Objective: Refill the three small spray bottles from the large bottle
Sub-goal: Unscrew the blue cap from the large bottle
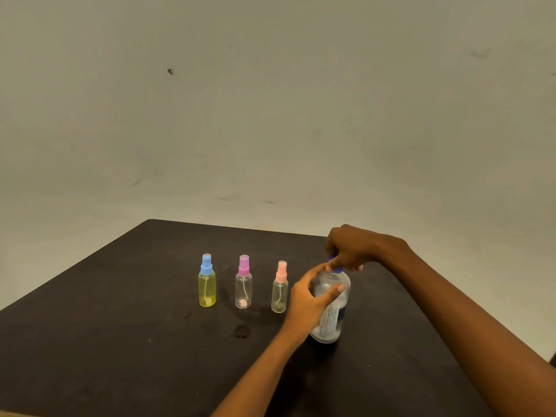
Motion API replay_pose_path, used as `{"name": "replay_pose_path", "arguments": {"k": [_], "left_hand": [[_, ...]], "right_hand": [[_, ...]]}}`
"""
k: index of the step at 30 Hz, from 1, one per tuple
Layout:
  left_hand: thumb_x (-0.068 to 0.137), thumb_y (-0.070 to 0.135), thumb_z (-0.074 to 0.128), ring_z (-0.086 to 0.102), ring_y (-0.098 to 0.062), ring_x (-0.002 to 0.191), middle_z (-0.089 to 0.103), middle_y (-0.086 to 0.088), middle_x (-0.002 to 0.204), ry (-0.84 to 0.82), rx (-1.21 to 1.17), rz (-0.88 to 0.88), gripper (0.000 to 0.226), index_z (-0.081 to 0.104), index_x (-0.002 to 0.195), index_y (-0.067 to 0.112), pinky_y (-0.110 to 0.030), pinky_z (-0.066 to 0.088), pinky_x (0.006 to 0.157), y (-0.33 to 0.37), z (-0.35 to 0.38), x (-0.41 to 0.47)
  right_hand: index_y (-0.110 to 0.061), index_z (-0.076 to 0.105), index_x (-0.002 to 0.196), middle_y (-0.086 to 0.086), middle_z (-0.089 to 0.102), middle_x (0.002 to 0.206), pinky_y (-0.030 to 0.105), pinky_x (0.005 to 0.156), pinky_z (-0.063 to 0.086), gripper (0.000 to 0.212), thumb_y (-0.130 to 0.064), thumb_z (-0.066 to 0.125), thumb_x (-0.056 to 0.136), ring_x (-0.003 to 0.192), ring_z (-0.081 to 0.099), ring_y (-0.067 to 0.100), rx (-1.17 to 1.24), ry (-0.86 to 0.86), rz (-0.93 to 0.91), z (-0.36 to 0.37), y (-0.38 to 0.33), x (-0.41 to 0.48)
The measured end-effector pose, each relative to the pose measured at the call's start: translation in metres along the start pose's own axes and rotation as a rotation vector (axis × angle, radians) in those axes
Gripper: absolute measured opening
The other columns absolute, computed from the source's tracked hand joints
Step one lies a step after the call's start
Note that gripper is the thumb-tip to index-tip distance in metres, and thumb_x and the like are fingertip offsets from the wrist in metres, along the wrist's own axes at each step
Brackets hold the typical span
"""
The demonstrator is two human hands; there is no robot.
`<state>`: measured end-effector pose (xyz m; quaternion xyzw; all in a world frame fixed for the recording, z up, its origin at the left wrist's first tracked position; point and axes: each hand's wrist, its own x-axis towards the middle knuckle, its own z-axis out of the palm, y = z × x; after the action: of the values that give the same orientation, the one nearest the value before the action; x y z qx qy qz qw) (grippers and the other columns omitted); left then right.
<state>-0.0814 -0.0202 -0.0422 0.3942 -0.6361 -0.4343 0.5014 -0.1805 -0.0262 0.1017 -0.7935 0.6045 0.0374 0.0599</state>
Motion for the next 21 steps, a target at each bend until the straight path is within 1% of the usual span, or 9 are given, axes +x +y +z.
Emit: {"name": "replay_pose_path", "arguments": {"k": [3,5,6,9,11,12,15,18,21], "left_hand": [[0.079,0.034,0.071,0.049,-0.016,0.126,0.053,-0.002,0.136,-0.016,0.036,0.018,0.062,0.046,0.134,0.019,-0.032,0.041,0.106,-0.002,-0.003,0.001],[0.08,0.032,0.071,0.048,-0.018,0.128,0.051,-0.001,0.138,-0.039,0.074,0.022,0.064,0.043,0.137,0.02,-0.03,0.04,0.104,-0.002,-0.006,0.001],[0.08,0.032,0.071,0.047,-0.018,0.128,0.05,-0.001,0.139,-0.059,0.098,0.026,0.067,0.04,0.138,0.021,-0.03,0.04,0.104,-0.003,-0.007,0.002],[0.076,0.033,0.075,0.046,-0.006,0.125,0.046,0.012,0.137,-0.14,0.147,0.056,0.08,0.03,0.142,0.03,-0.021,0.04,0.101,-0.013,-0.011,-0.002],[0.073,0.031,0.078,0.045,0.002,0.121,0.043,0.021,0.132,-0.173,0.153,0.042,0.086,0.027,0.142,0.032,-0.012,0.039,0.097,-0.021,-0.015,-0.007],[0.072,0.03,0.079,0.046,0.0,0.122,0.045,0.021,0.13,-0.179,0.159,0.025,0.085,0.029,0.141,0.032,-0.011,0.039,0.097,-0.028,-0.017,-0.009],[0.068,0.027,0.082,0.052,-0.009,0.122,0.053,0.017,0.124,-0.166,0.16,-0.022,0.079,0.036,0.133,0.034,-0.022,0.045,0.1,-0.046,-0.017,-0.017],[0.064,0.033,0.082,0.054,-0.009,0.121,0.055,0.014,0.13,-0.136,0.156,-0.041,0.084,0.039,0.136,0.029,-0.032,0.047,0.102,-0.054,-0.011,-0.018],[0.061,0.038,0.082,0.054,-0.01,0.121,0.056,0.009,0.132,-0.113,0.173,-0.039,0.089,0.038,0.138,0.027,-0.033,0.048,0.1,-0.056,-0.005,-0.015]], "right_hand": [[-0.008,0.063,0.084,0.001,0.058,0.072,0.017,0.055,0.044,0.01,-0.011,0.07,0.078,0.062,0.056,0.012,-0.012,-0.002,-0.046,-0.001,-0.002,0.0],[-0.007,0.066,0.092,0.0,0.058,0.082,0.014,0.06,0.04,0.016,-0.005,0.069,0.076,0.073,0.054,0.011,-0.008,0.01,-0.079,0.002,-0.002,0.0],[-0.006,0.067,0.093,0.0,0.058,0.084,0.013,0.06,0.039,0.018,-0.003,0.068,0.075,0.073,0.052,0.008,0.002,0.022,-0.097,0.003,0.0,-0.001],[-0.008,0.068,0.093,-0.001,0.06,0.084,0.014,0.063,0.043,0.02,-0.005,0.069,0.073,0.071,0.053,0.007,0.076,0.128,-0.143,0.008,0.011,-0.008],[-0.013,0.067,0.089,0.0,0.063,0.085,0.017,0.067,0.046,0.017,-0.01,0.072,0.073,0.076,0.057,0.011,0.22,0.263,-0.154,0.015,0.025,-0.016],[-0.016,0.064,0.086,0.0,0.064,0.085,0.017,0.068,0.046,0.016,-0.011,0.073,0.073,0.078,0.059,0.013,0.311,0.347,-0.147,0.02,0.031,-0.02],[-0.014,0.057,0.081,0.0,0.064,0.082,0.015,0.065,0.046,0.019,-0.011,0.074,0.073,0.074,0.058,0.012,0.624,0.583,-0.085,0.042,0.046,-0.036],[-0.005,0.056,0.085,0.001,0.064,0.079,0.015,0.064,0.046,0.022,-0.006,0.074,0.073,0.072,0.059,0.012,0.946,0.785,0.065,0.075,0.057,-0.045],[-0.01,0.06,0.098,0.004,0.066,0.083,0.028,0.074,0.049,0.026,-0.002,0.07,0.076,0.077,0.062,0.015,1.183,0.89,0.255,0.118,0.065,-0.045]]}}
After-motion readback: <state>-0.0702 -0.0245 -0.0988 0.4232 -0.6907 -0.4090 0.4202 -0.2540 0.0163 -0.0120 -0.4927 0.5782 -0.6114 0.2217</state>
